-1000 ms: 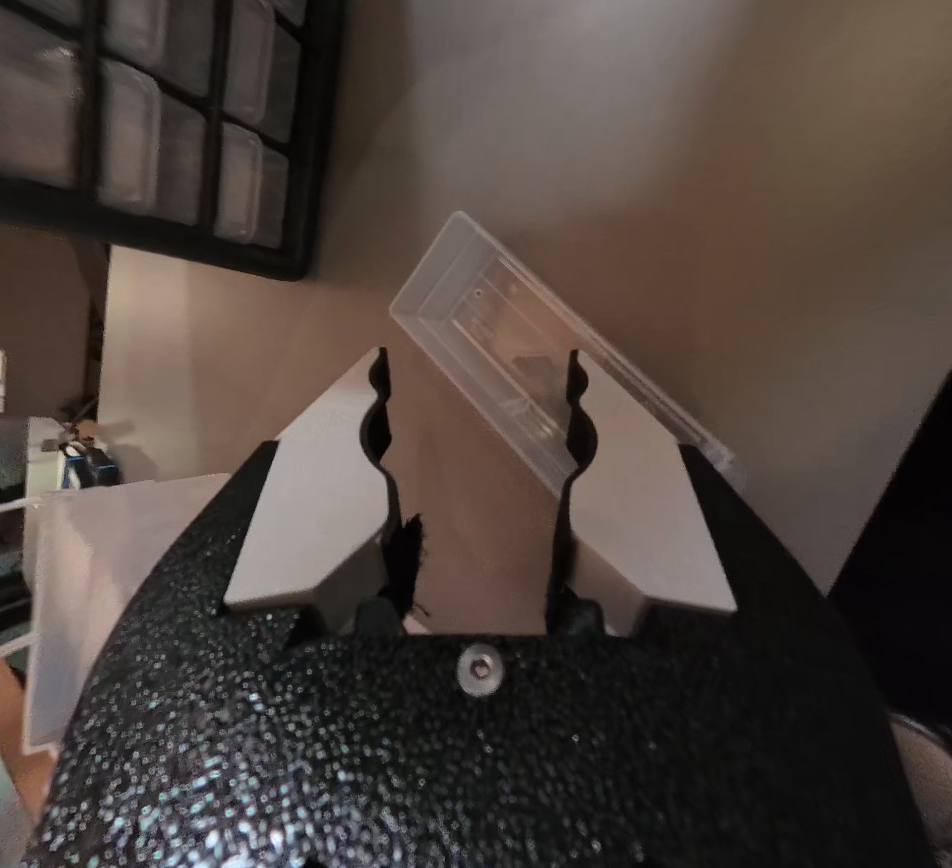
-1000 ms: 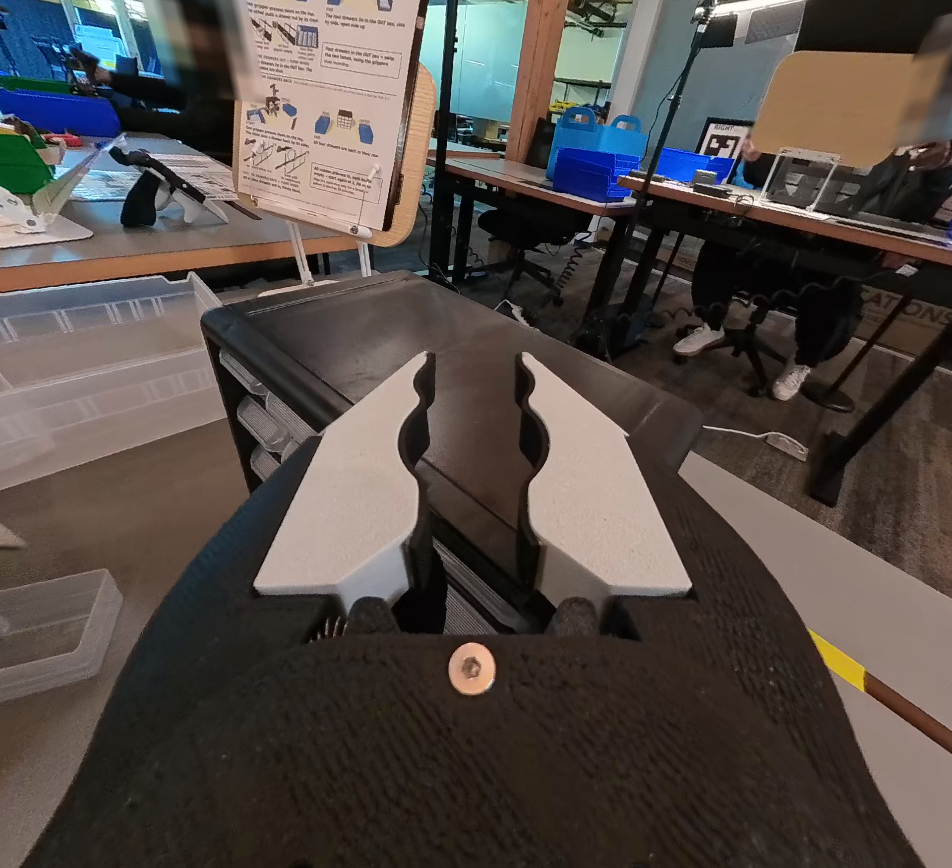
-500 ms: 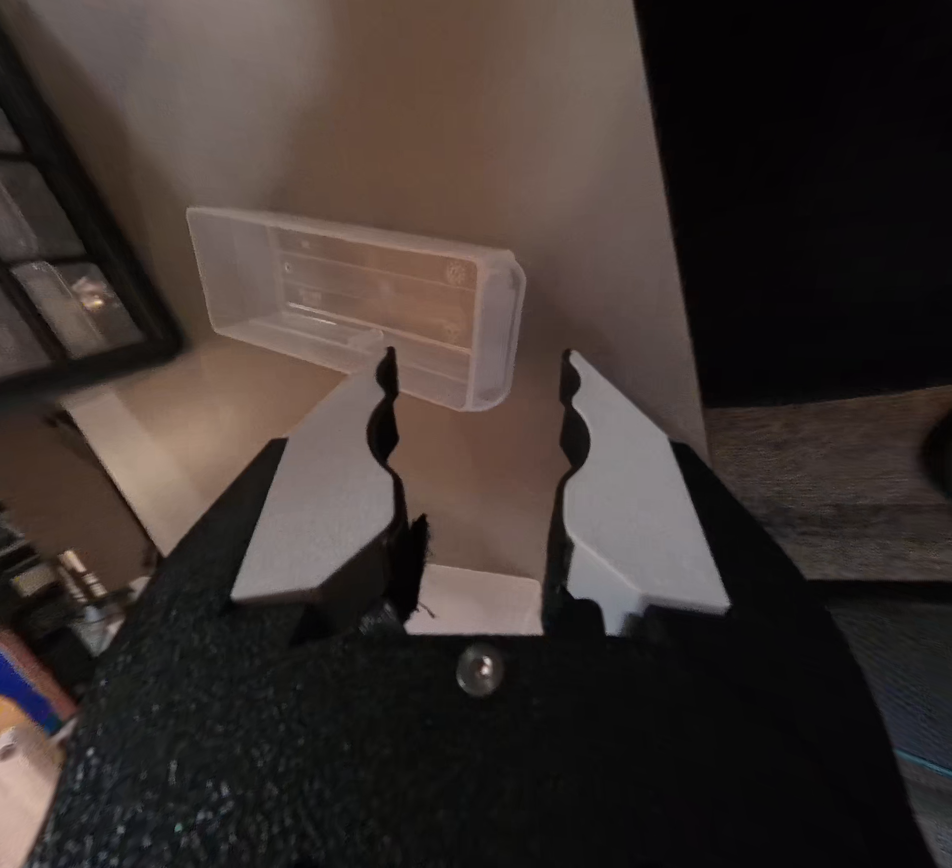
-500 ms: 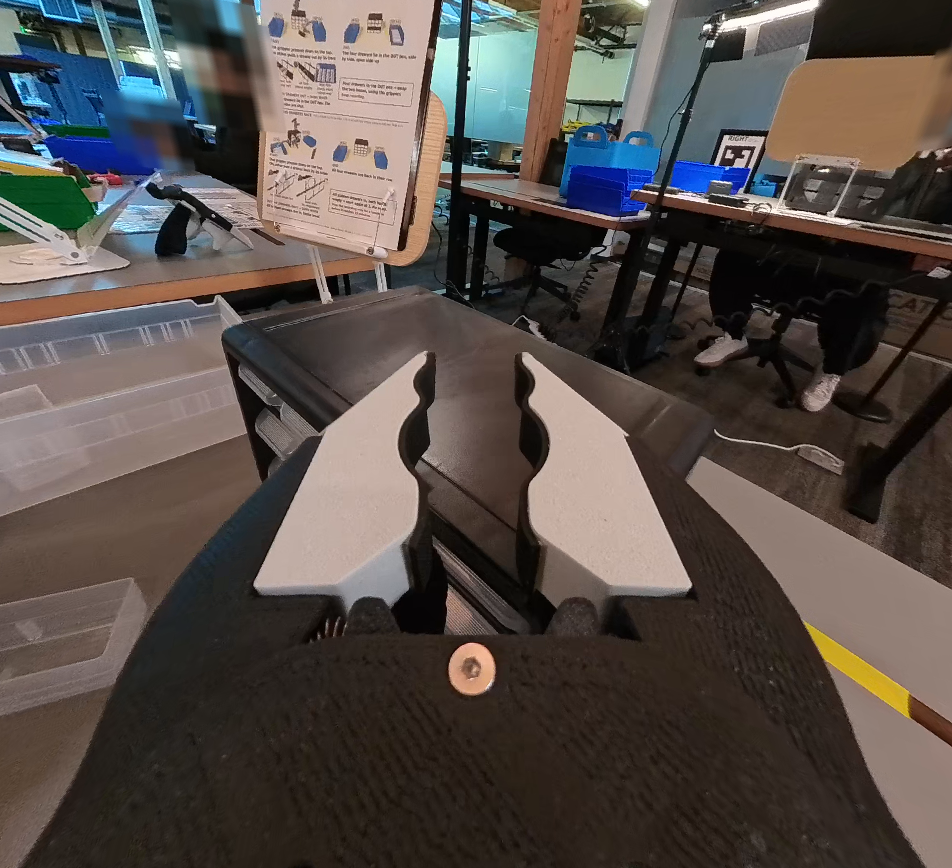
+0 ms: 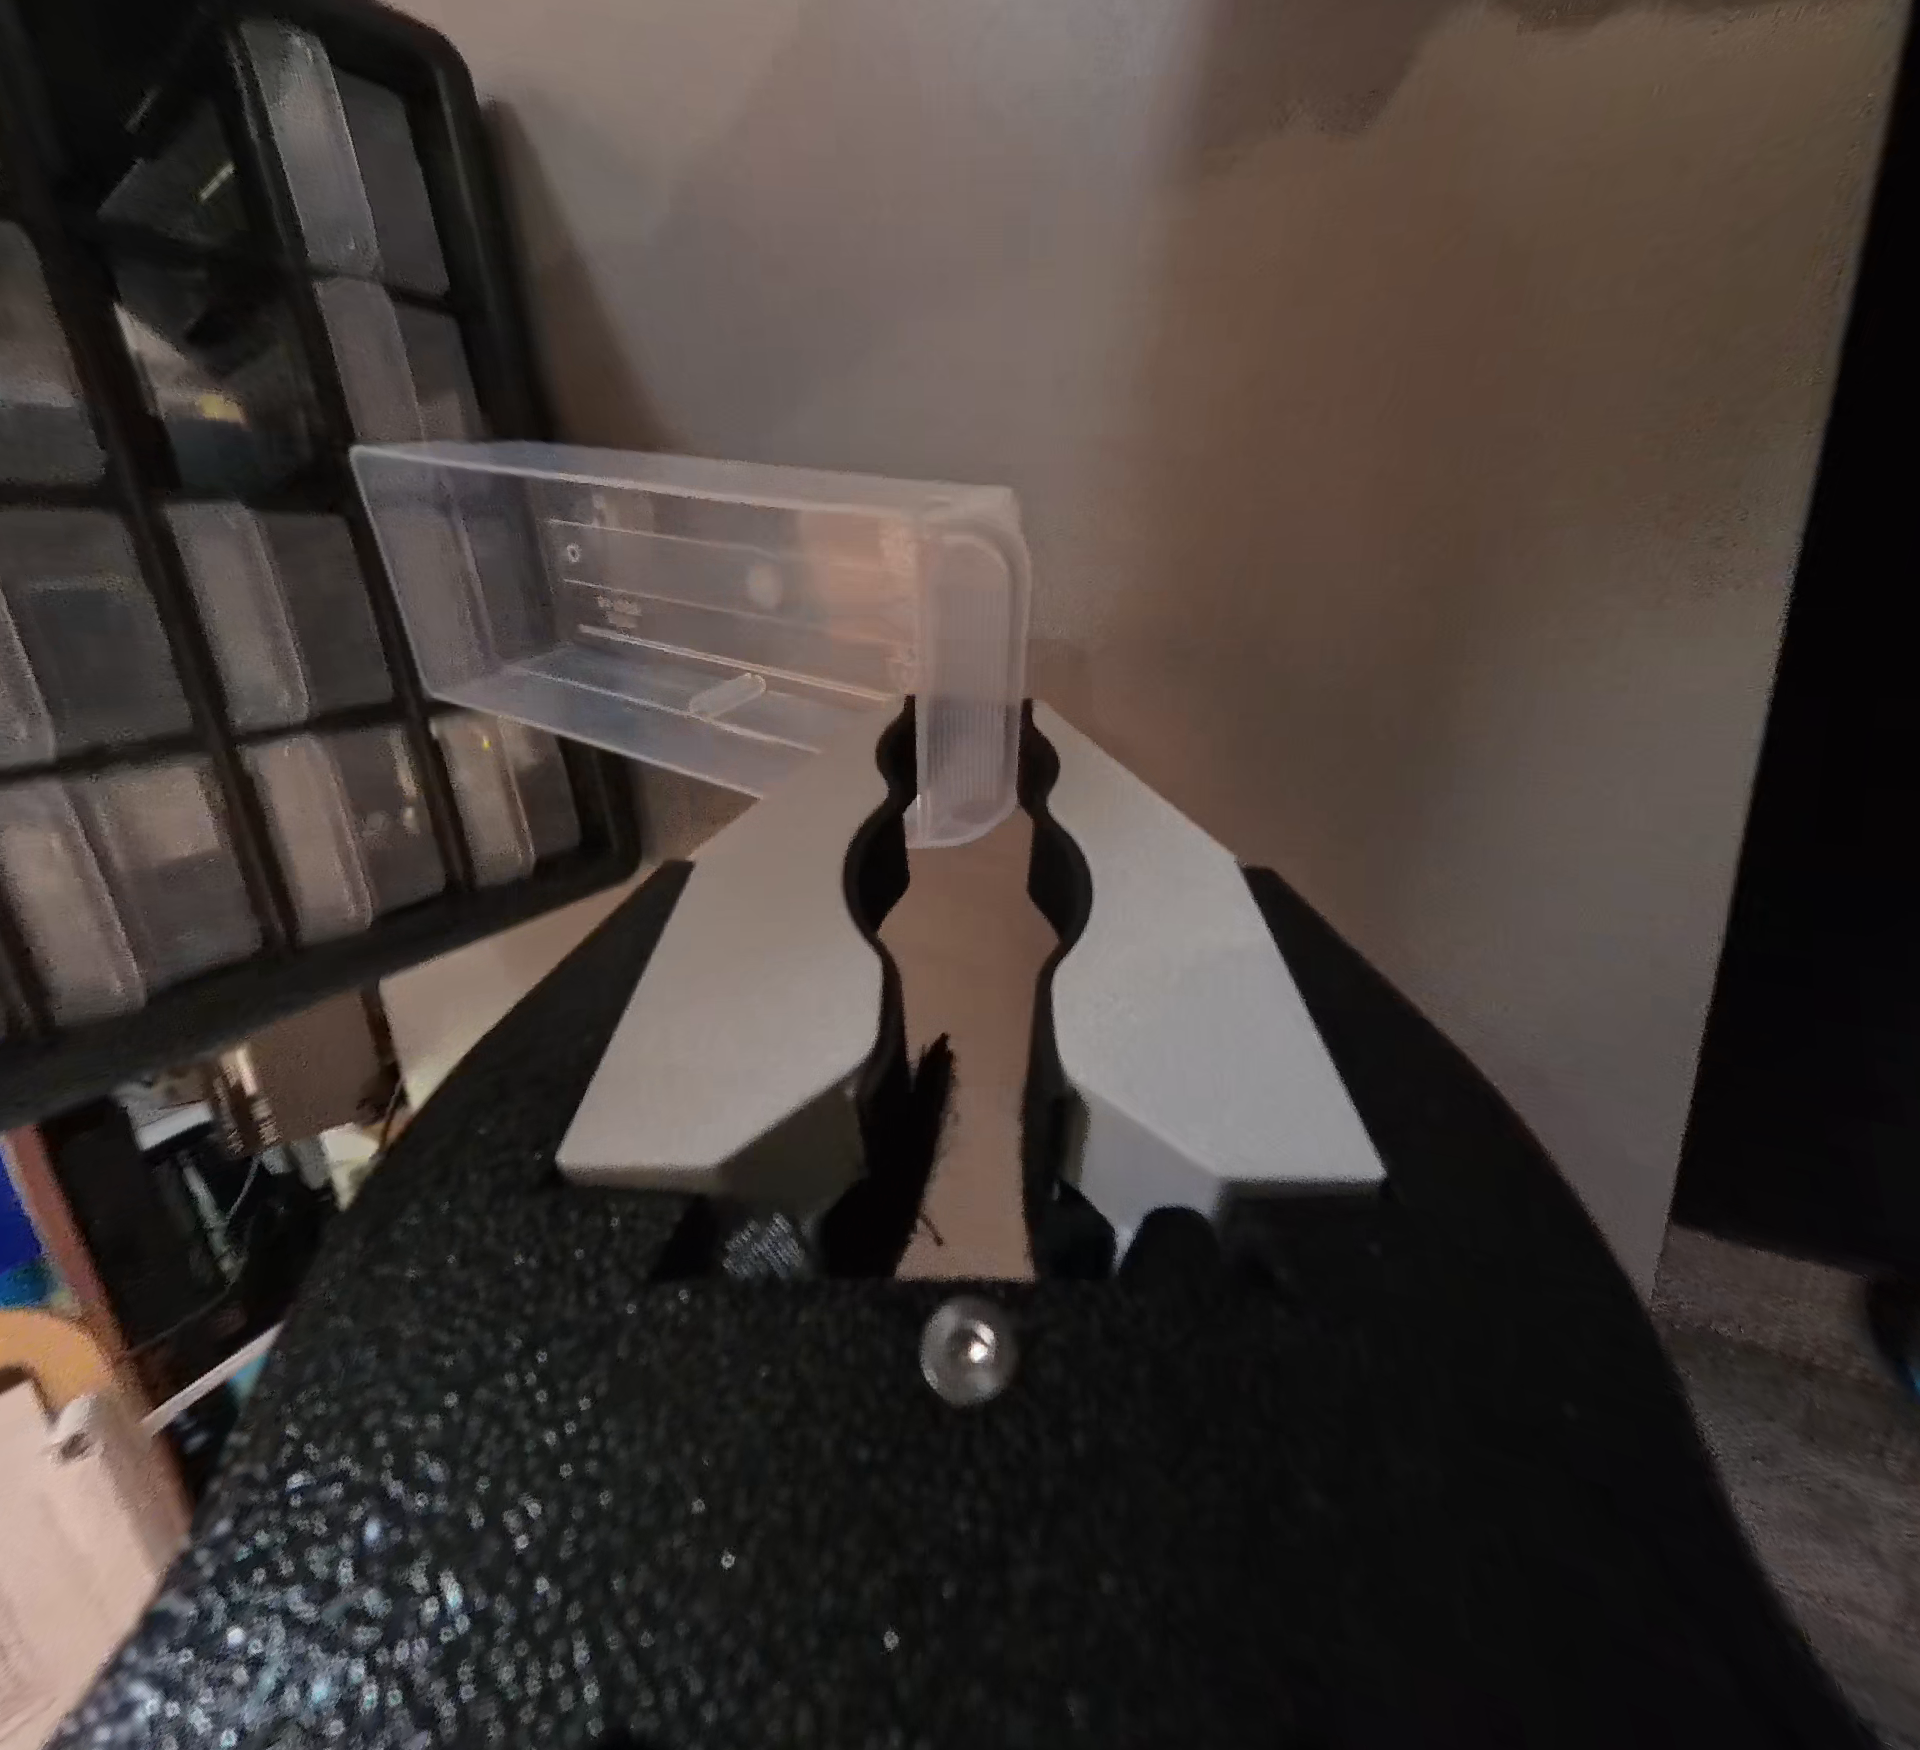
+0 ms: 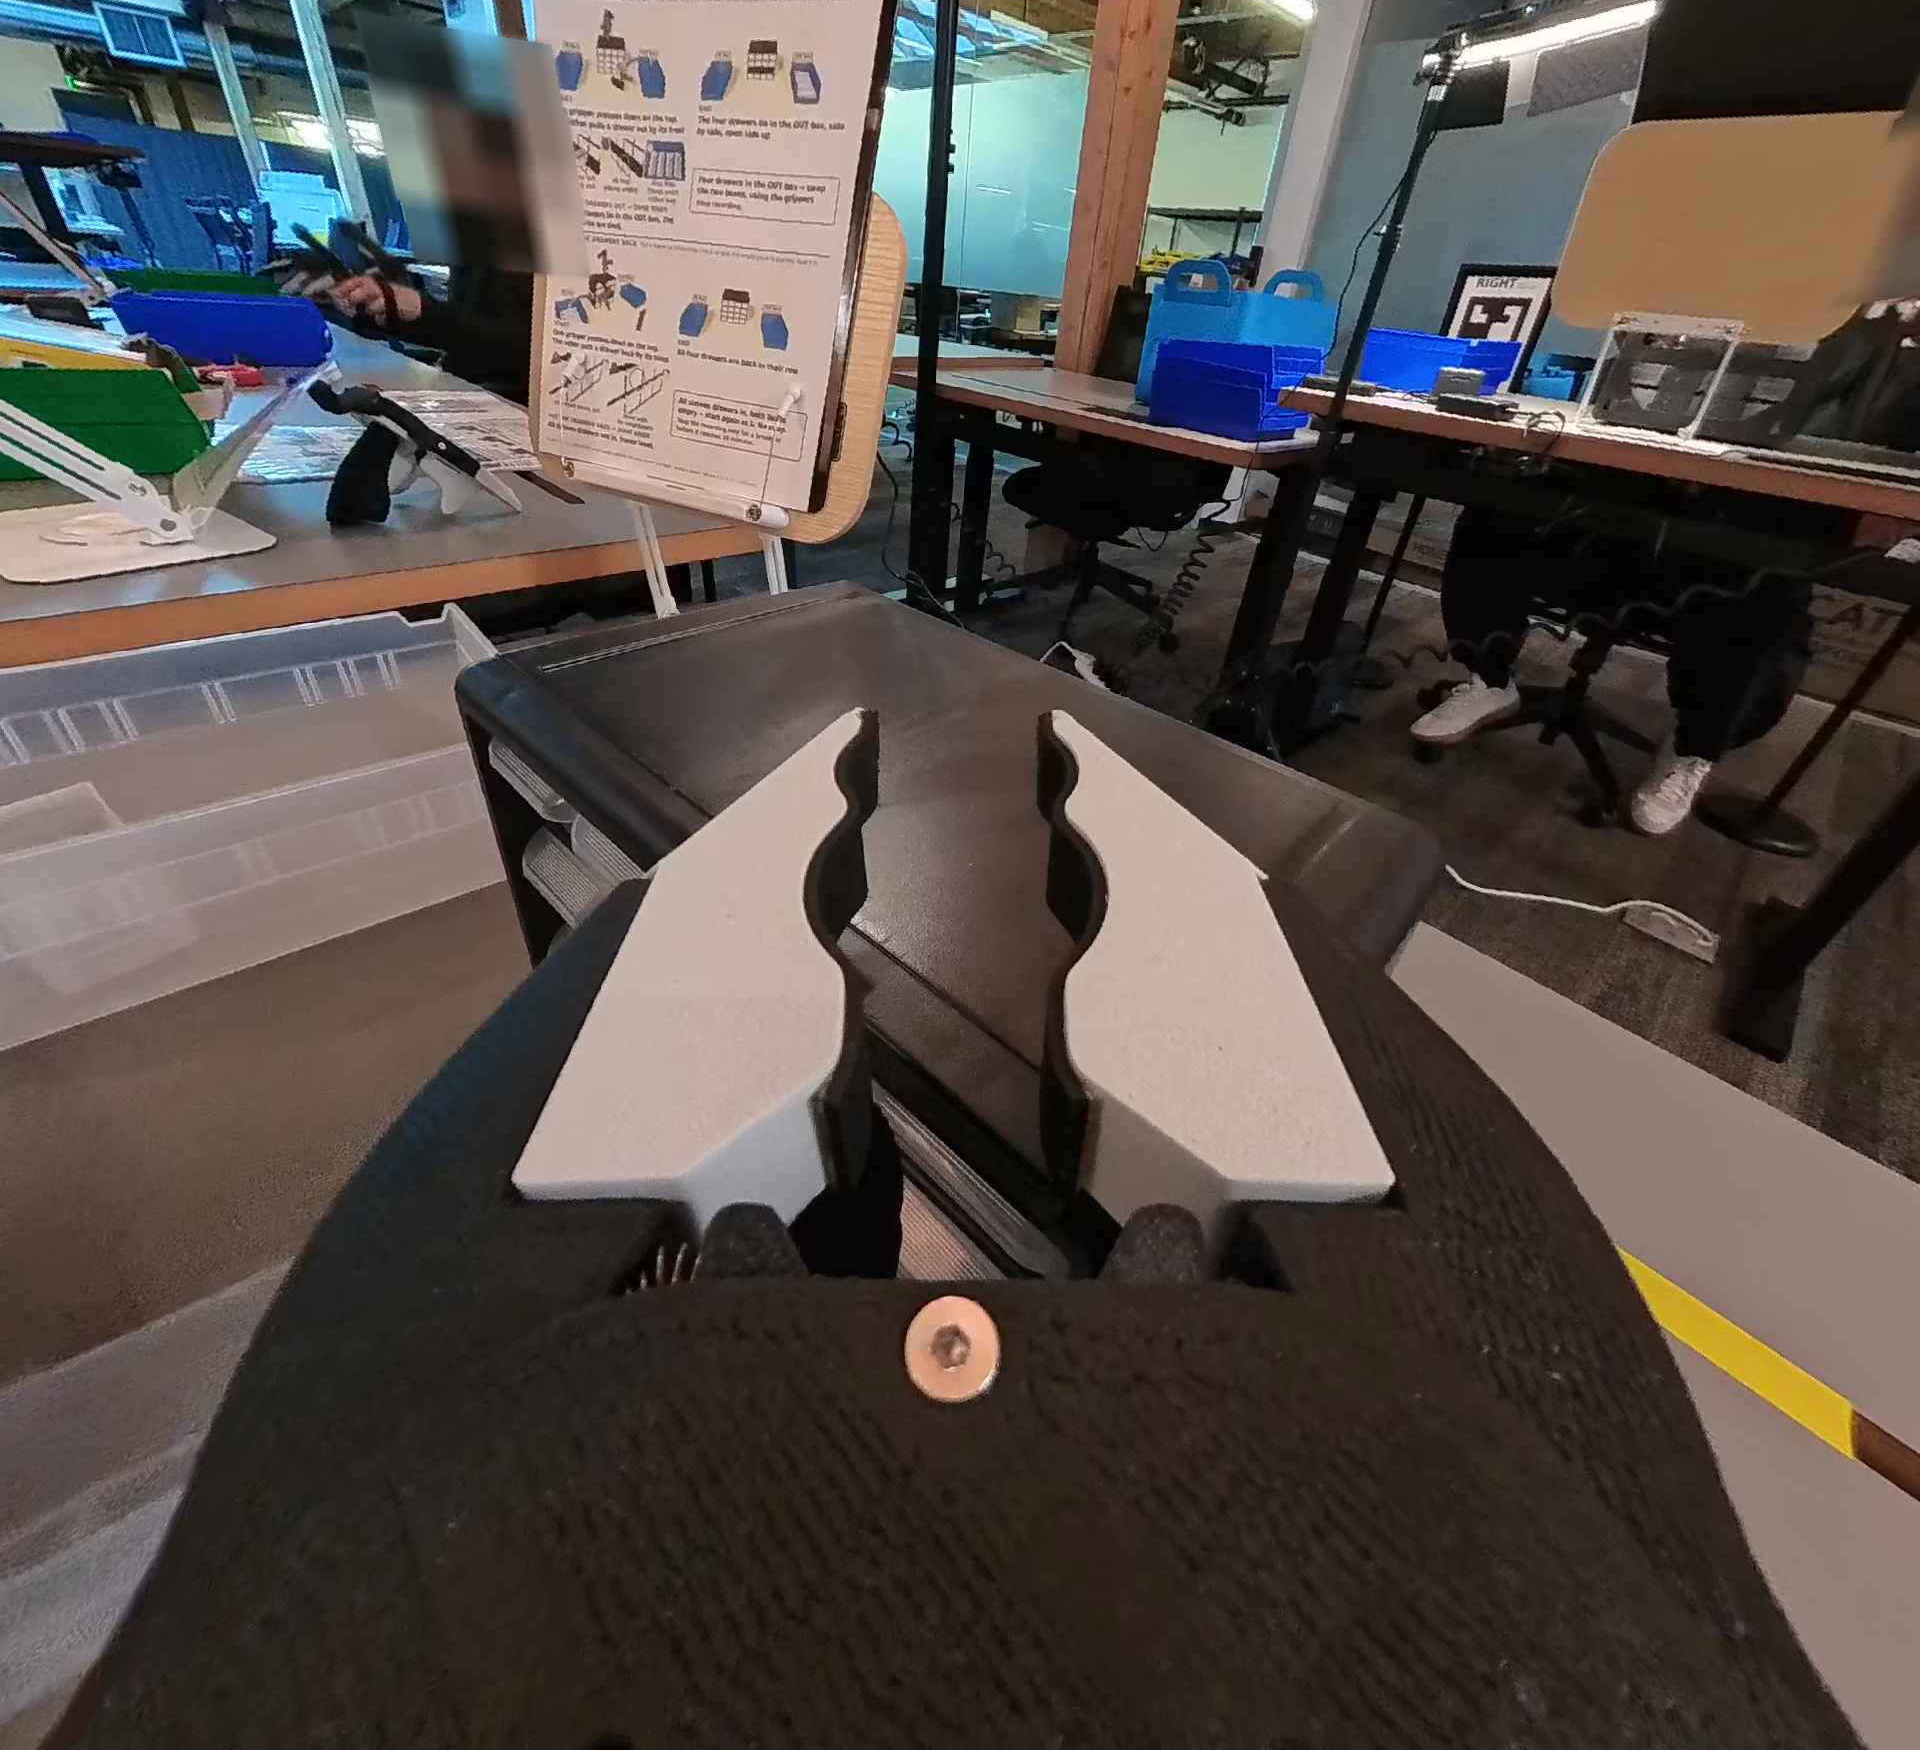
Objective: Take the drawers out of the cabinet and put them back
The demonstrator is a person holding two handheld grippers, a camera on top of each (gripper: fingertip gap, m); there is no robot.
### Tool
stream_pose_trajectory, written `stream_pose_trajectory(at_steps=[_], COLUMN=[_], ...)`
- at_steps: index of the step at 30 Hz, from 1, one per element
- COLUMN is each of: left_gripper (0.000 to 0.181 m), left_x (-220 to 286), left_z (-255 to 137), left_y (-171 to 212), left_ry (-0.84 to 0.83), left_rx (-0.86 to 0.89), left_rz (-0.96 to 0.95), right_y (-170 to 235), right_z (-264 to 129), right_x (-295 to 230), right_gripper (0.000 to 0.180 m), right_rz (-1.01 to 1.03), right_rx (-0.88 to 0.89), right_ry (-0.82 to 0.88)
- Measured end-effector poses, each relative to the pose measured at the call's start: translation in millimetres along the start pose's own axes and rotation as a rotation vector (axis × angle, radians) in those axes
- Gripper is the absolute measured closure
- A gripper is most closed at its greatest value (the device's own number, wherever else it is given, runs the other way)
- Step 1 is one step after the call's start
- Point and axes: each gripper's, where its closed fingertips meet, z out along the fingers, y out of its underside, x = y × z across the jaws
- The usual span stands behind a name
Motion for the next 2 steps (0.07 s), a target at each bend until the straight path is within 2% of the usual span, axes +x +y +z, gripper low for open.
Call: stream_pose_trajectory(at_steps=[1, 2], left_gripper=[0.165, 0.165], left_x=[-3.3, -7.1], left_z=[4.0, 8.2], left_y=[-8.4, -15.5], left_ry=[0.009, 0.02], left_rx=[0.008, 0.011], left_rz=[-0.017, -0.029], right_y=[0.0, -0.1], right_z=[0.0, 0.0], right_x=[-0.1, 0.1], right_gripper=[0.15, 0.151], right_rz=[0.001, 0.003], right_rx=[0.001, 0.002], right_ry=[-0.001, -0.002])
